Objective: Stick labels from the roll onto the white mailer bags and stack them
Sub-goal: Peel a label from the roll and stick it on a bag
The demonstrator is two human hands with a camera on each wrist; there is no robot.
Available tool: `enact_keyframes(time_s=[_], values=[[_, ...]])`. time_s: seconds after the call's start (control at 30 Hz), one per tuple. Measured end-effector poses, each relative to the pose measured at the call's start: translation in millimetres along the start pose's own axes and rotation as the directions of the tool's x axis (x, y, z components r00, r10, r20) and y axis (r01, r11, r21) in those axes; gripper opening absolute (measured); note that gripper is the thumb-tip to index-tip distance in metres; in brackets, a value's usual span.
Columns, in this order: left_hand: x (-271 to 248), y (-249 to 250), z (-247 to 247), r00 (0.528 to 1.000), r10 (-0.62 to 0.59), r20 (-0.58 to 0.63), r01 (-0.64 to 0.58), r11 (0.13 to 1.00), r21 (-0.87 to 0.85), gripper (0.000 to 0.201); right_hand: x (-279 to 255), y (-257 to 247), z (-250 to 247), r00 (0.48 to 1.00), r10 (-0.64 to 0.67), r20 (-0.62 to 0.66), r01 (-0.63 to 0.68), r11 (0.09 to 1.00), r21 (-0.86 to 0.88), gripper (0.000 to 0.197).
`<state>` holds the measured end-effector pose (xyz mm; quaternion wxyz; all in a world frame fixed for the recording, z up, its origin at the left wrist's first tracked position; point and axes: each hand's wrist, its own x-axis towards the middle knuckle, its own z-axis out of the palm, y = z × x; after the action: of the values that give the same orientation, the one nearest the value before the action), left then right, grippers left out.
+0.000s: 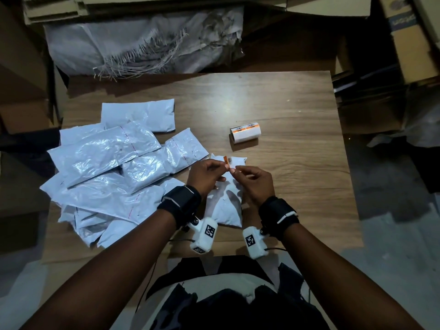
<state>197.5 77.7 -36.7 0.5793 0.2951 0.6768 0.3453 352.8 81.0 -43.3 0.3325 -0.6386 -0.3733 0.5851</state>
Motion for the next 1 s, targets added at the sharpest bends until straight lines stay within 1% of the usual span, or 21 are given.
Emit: enact_keyframes(time_s=[0.03,0.07,0.1,0.13,0.17,0.2,0.23,0.27,0.37,0.43,0.47,0.5,0.57,0.6,0.63,0.67,0.7,0.73,0.8,0.9,1.0], values=[[1.1,2.5,-3.0,1.000,0.016,0.002,-0.016,0.998,0.063,0.006,4.0,1.7,-4.6,0.998,-0.051,-0.041,0.046,0.993,-0.104,0.028],[2.7,5.4,-6.7,0.999,0.043,0.017,-0.046,0.984,0.172,0.002,7.1,1.8,-9.1,0.988,-0.142,-0.057,0.126,0.966,-0.227,0.028],[4.1,8.2,-10.7,0.996,0.078,0.051,-0.090,0.944,0.317,0.005,9.4,1.9,-13.2,0.966,-0.255,-0.032,0.228,0.908,-0.352,0.026],[6.1,10.3,-14.4,0.990,0.106,0.098,-0.140,0.871,0.472,0.006,11.7,1.9,-16.5,0.938,-0.346,0.028,0.321,0.836,-0.446,0.025],[6.3,13.6,-17.4,0.981,0.125,0.149,-0.190,0.769,0.610,0.007,12.4,0.8,-19.4,0.910,-0.402,0.101,0.395,0.768,-0.505,0.025],[6.5,17.7,-19.4,0.969,0.130,0.208,-0.241,0.663,0.709,0.006,13.4,0.2,-20.9,0.891,-0.421,0.172,0.443,0.720,-0.534,0.025],[6.4,21.2,-20.8,0.956,0.122,0.269,-0.288,0.576,0.765,0.005,13.7,-0.2,-21.6,0.882,-0.411,0.232,0.467,0.691,-0.552,0.024],[6.1,24.1,-21.5,0.942,0.109,0.319,-0.327,0.518,0.790,0.004,14.0,-0.1,-21.9,0.880,-0.385,0.276,0.473,0.682,-0.557,0.021],[4.7,31.3,-23.5,0.925,0.086,0.370,-0.368,0.443,0.818,0.005,15.7,4.4,-20.8,0.873,-0.339,0.352,0.486,0.681,-0.549,0.008],[5.5,31.0,-24.0,0.931,0.094,0.352,-0.356,0.440,0.824,0.010,13.5,6.6,-19.0,0.886,-0.319,0.336,0.457,0.716,-0.527,0.006],[5.9,29.1,-23.7,0.939,0.109,0.326,-0.338,0.458,0.822,0.017,12.7,7.3,-18.4,0.909,-0.288,0.300,0.408,0.763,-0.502,0.006],[7.1,25.4,-24.0,0.951,0.130,0.282,-0.309,0.497,0.811,0.027,11.7,7.7,-18.0,0.936,-0.245,0.251,0.338,0.825,-0.454,0.006],[9.6,17.0,-24.6,0.971,0.156,0.181,-0.239,0.625,0.743,0.042,12.3,8.9,-16.1,0.979,-0.150,0.140,0.185,0.938,-0.294,0.007],[10.8,13.2,-24.6,0.980,0.143,0.140,-0.200,0.692,0.694,0.042,13.2,9.0,-14.0,0.991,-0.094,0.094,0.111,0.973,-0.202,0.007],[12.2,9.6,-23.9,0.986,0.116,0.117,-0.164,0.746,0.645,0.036,15.2,9.3,-11.5,0.997,-0.034,0.065,0.043,0.990,-0.131,0.005],[14.0,5.6,-22.5,0.989,0.091,0.115,-0.143,0.778,0.612,0.026,17.5,9.8,-9.1,0.998,0.017,0.058,-0.012,0.996,-0.086,0.003],[15.3,2.7,-20.7,0.990,0.076,0.121,-0.135,0.786,0.603,0.017,20.3,10.7,-6.3,0.996,0.054,0.065,-0.049,0.996,-0.072,0.003],[16.5,1.1,-18.7,0.990,0.072,0.120,-0.130,0.789,0.601,0.012,22.7,11.6,-3.4,0.994,0.078,0.078,-0.072,0.994,-0.077,0.005],[18.9,-1.3,-14.3,0.995,0.063,0.075,-0.095,0.798,0.595,0.019,27.4,13.0,2.2,0.991,0.106,0.078,-0.097,0.989,-0.110,0.009],[23.6,-2.8,-7.4,0.998,0.048,0.027,-0.055,0.811,0.583,0.023,36.7,14.6,8.0,0.990,0.135,0.028,-0.130,0.981,-0.146,0.017],[26.2,-2.9,-5.0,0.998,0.063,0.018,-0.060,0.774,0.631,0.026,46.5,16.0,11.5,0.990,0.139,-0.017,-0.139,0.964,-0.228,0.021]])
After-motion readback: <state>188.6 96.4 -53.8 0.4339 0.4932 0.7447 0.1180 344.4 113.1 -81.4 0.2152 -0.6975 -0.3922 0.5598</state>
